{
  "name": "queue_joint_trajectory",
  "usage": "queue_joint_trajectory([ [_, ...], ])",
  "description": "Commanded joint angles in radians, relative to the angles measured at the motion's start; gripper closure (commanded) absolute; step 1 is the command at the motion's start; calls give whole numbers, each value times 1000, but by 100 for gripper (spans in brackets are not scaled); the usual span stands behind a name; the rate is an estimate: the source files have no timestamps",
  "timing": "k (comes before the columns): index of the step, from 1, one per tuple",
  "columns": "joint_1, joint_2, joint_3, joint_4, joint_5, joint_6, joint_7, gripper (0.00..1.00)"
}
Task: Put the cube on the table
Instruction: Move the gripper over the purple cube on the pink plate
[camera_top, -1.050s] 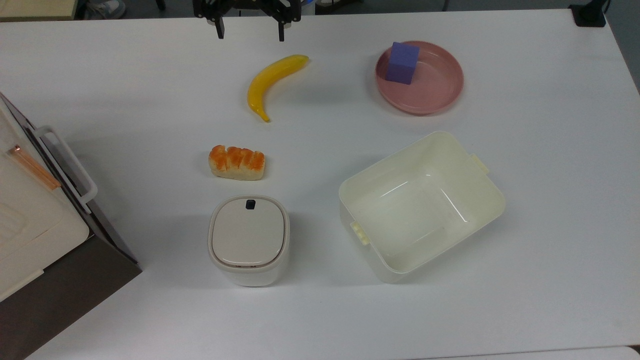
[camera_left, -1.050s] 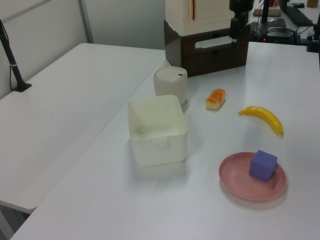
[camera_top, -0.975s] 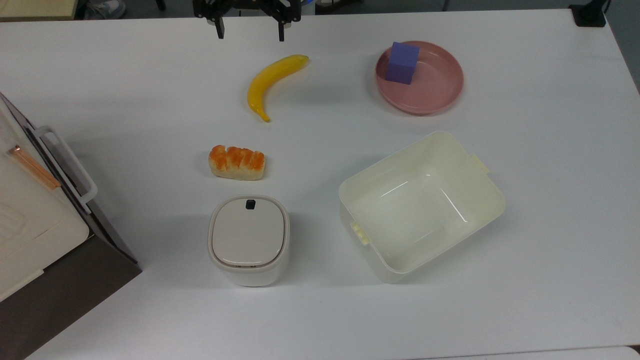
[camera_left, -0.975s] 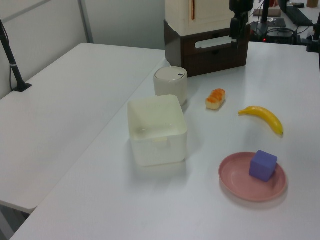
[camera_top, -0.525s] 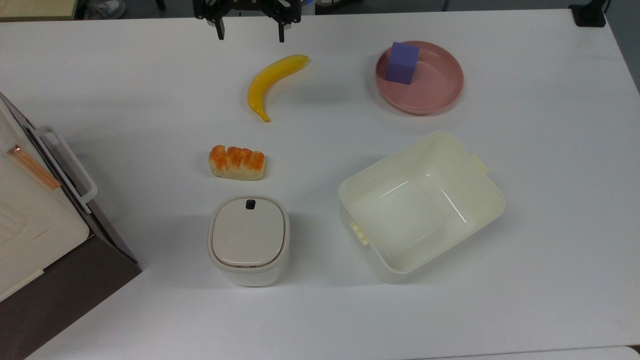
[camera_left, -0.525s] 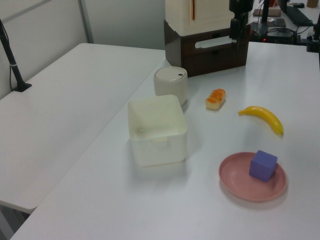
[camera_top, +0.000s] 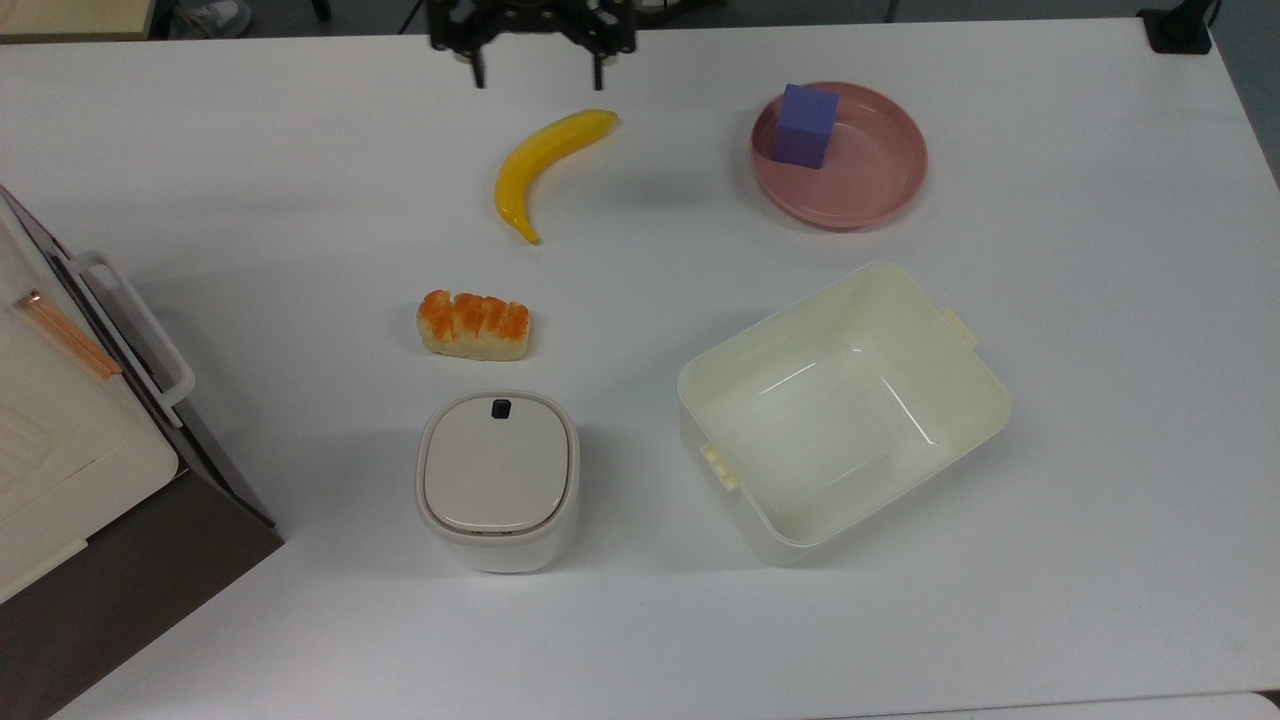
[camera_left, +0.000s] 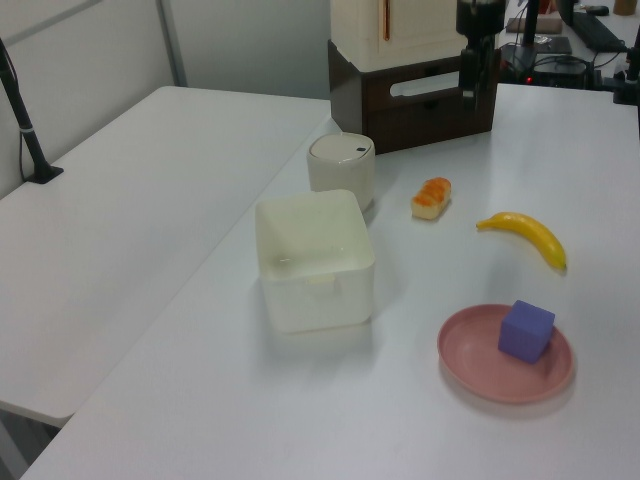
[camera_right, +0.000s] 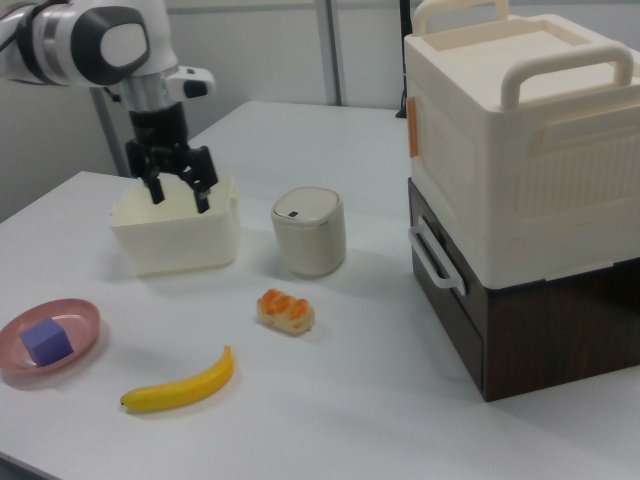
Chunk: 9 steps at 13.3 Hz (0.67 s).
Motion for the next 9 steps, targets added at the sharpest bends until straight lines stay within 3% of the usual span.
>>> queue_joint_trajectory([
  [1, 134, -7, -1, -44, 16, -13, 148, 0],
  [6, 329, 10, -3, -132, 19, -3, 274, 0],
  [9, 443, 31, -1, -234, 57, 72, 337, 0],
])
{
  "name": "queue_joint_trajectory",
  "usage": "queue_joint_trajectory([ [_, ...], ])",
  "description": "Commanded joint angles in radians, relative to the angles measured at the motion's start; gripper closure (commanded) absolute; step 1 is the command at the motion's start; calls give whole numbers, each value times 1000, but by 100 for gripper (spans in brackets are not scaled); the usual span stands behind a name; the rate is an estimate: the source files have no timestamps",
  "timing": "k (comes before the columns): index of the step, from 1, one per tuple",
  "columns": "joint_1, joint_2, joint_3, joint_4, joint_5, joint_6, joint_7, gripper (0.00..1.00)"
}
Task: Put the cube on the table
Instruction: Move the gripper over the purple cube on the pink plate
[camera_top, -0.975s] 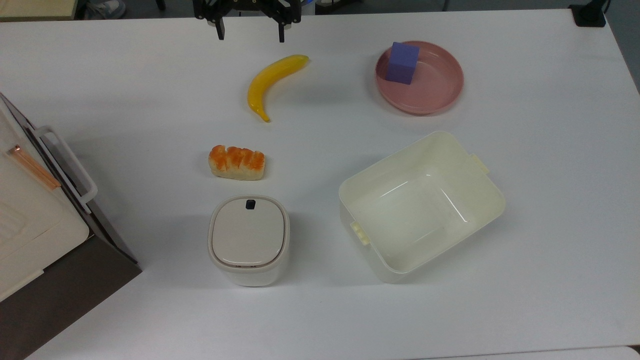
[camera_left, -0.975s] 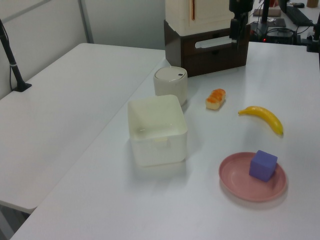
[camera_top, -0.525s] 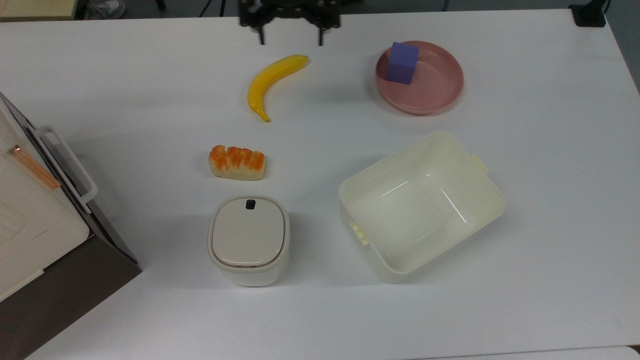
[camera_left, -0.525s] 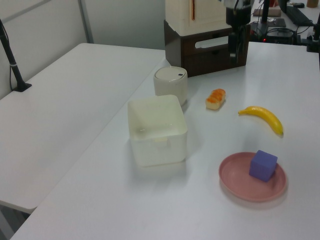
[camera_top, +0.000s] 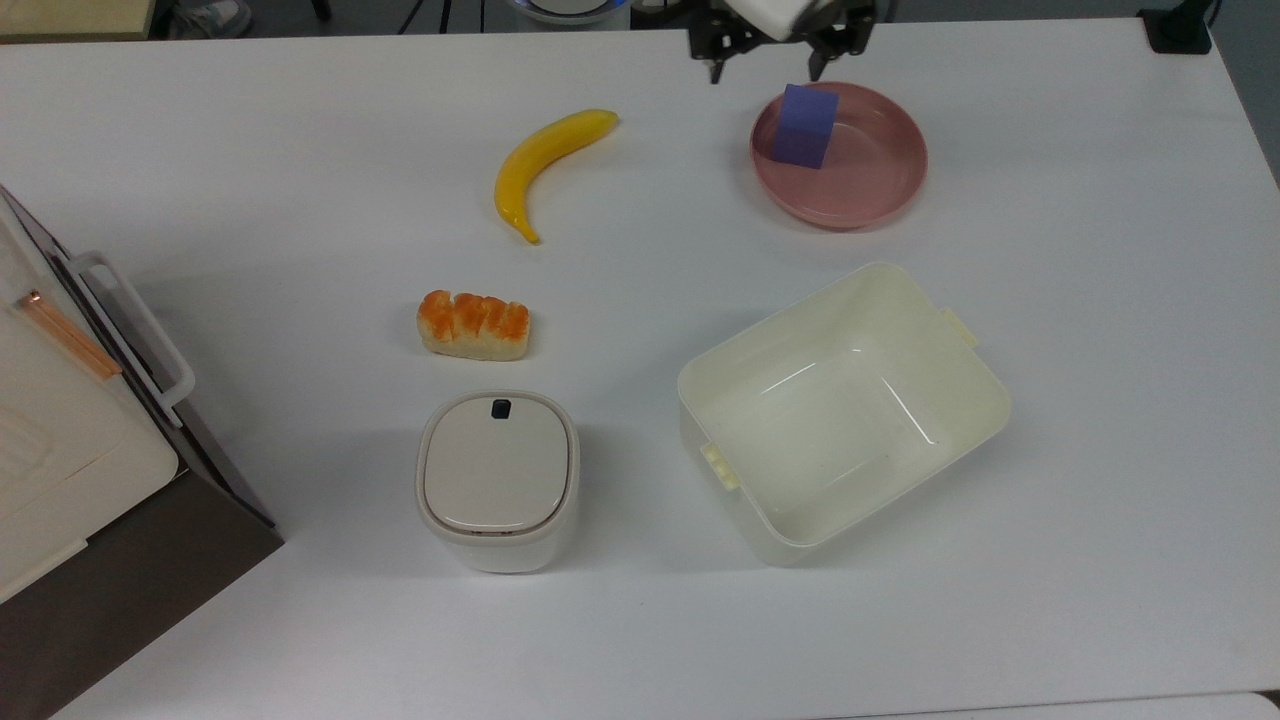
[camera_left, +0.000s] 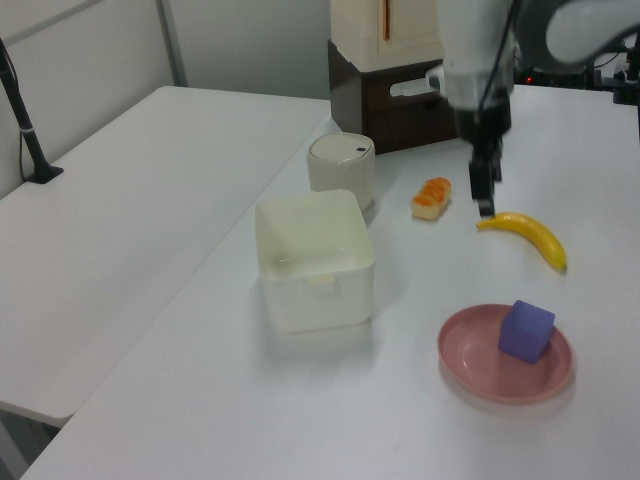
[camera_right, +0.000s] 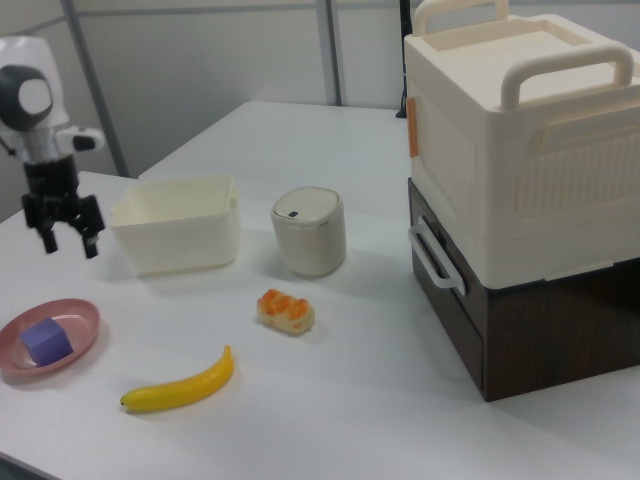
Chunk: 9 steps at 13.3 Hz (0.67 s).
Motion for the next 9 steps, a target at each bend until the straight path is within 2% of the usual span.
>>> queue_joint_trajectory([
  [1, 101, 2, -17, -123, 54, 115, 85, 0],
  [5, 177, 16, -17, -235, 83, 253, 287, 0],
  [9, 192, 54, -14, -284, 91, 339, 435, 0],
])
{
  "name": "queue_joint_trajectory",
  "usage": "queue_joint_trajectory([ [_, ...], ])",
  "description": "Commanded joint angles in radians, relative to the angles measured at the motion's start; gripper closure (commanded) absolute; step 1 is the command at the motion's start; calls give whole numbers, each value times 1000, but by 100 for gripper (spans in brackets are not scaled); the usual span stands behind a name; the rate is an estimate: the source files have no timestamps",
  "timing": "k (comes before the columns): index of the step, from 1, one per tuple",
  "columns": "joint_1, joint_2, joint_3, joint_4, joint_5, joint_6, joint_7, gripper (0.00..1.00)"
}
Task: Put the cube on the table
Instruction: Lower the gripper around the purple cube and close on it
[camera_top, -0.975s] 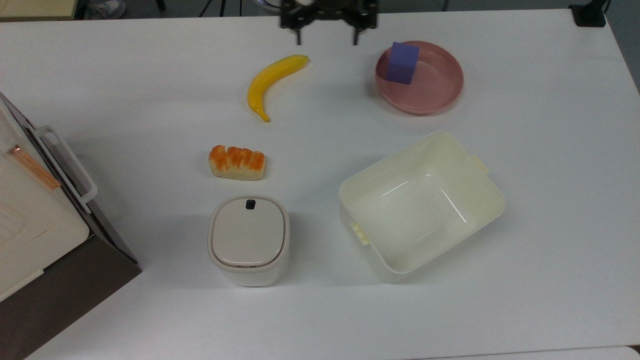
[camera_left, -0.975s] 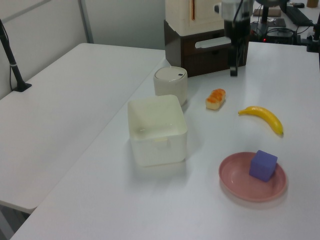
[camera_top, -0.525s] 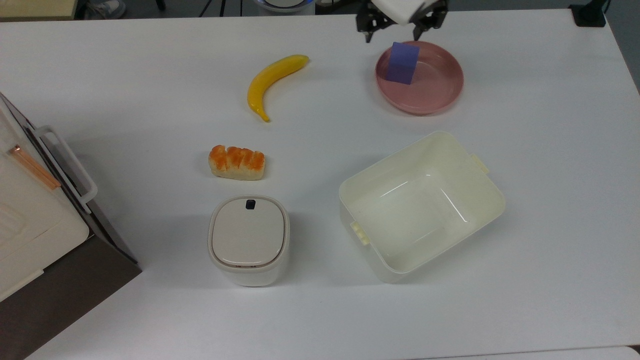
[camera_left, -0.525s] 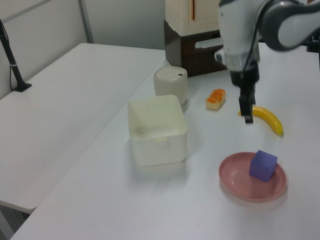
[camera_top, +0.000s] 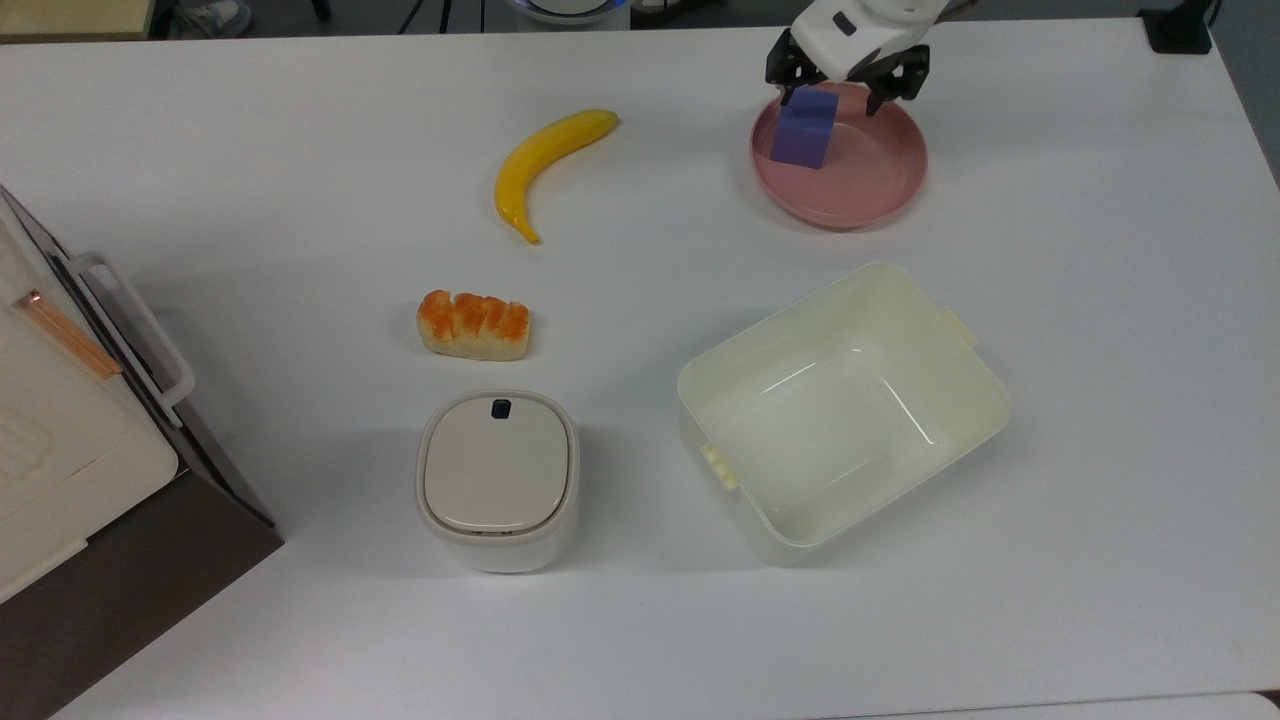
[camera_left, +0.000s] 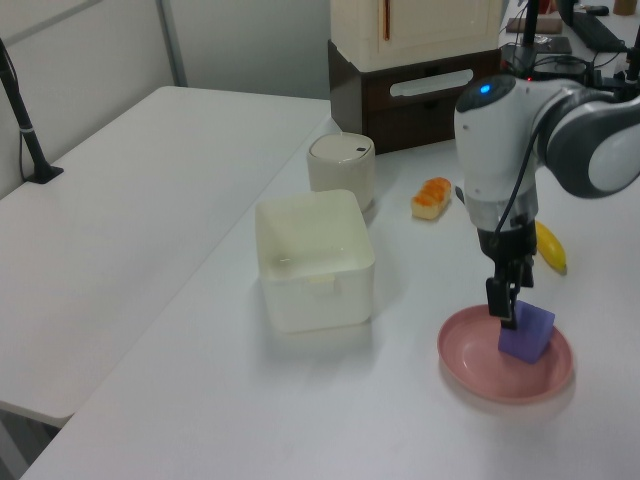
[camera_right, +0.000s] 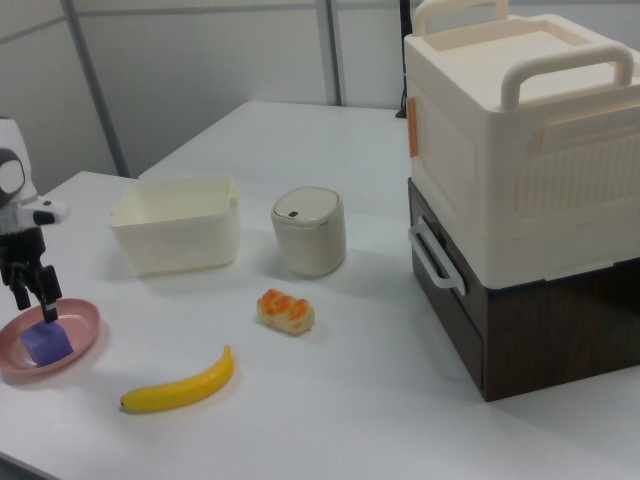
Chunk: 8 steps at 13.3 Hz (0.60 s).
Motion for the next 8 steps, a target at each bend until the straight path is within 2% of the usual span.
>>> queue_joint_trajectory([
  [1, 29, 13, -11, -69, 22, 90, 97, 0],
  [6, 16, 19, -11, -72, 22, 80, 94, 0],
  [8, 16, 22, -11, -74, 21, 78, 91, 7],
])
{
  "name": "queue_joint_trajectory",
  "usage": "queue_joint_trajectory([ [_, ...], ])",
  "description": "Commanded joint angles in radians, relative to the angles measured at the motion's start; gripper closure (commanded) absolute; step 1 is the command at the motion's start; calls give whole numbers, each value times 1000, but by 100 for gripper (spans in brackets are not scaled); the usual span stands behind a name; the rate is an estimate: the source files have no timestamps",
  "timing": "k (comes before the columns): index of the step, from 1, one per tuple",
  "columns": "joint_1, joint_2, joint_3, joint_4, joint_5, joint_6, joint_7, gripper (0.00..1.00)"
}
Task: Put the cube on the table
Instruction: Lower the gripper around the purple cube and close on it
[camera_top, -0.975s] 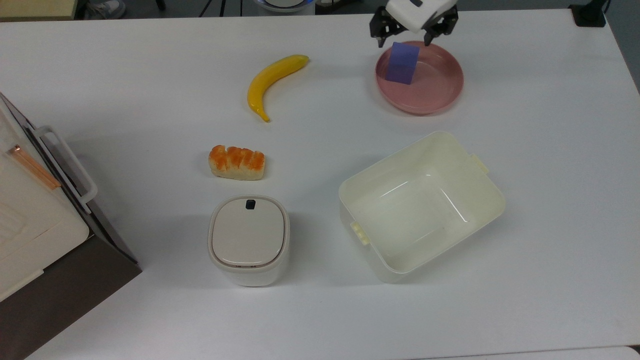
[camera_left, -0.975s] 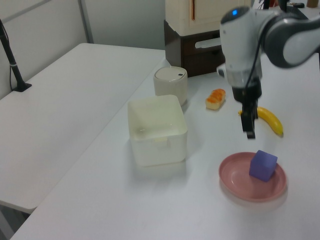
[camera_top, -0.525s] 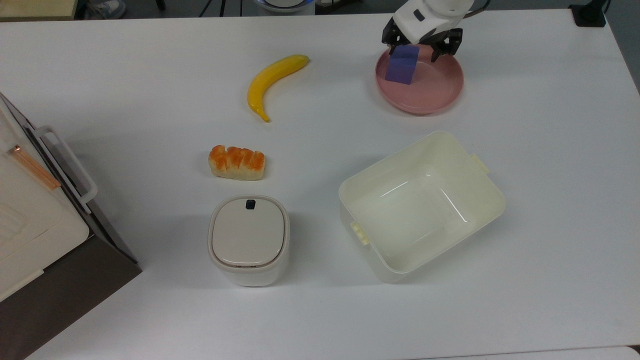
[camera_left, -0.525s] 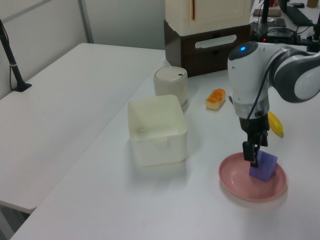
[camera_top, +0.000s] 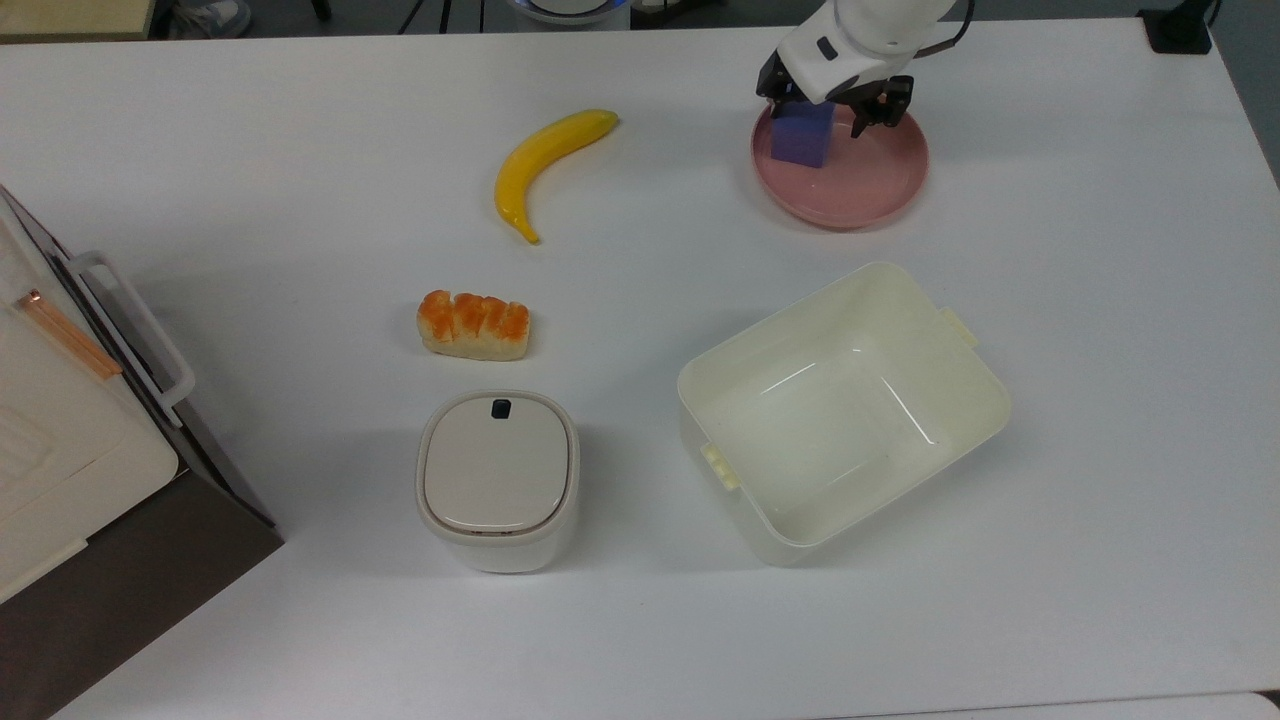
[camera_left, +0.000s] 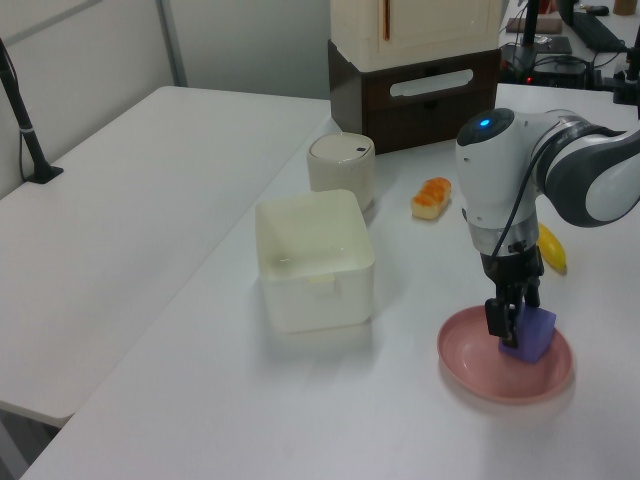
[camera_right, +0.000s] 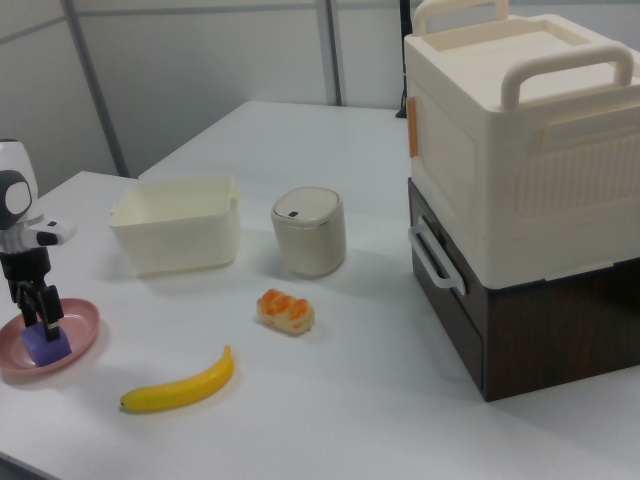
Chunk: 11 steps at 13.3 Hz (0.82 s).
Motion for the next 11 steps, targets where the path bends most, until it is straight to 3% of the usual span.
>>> queue_joint_trajectory([
  [1, 8, -13, -8, -23, 19, 8, 8, 7],
  [8, -11, -39, -8, -18, 12, -24, 0, 3],
  [11, -43, -49, -8, -23, 11, -24, -63, 3],
])
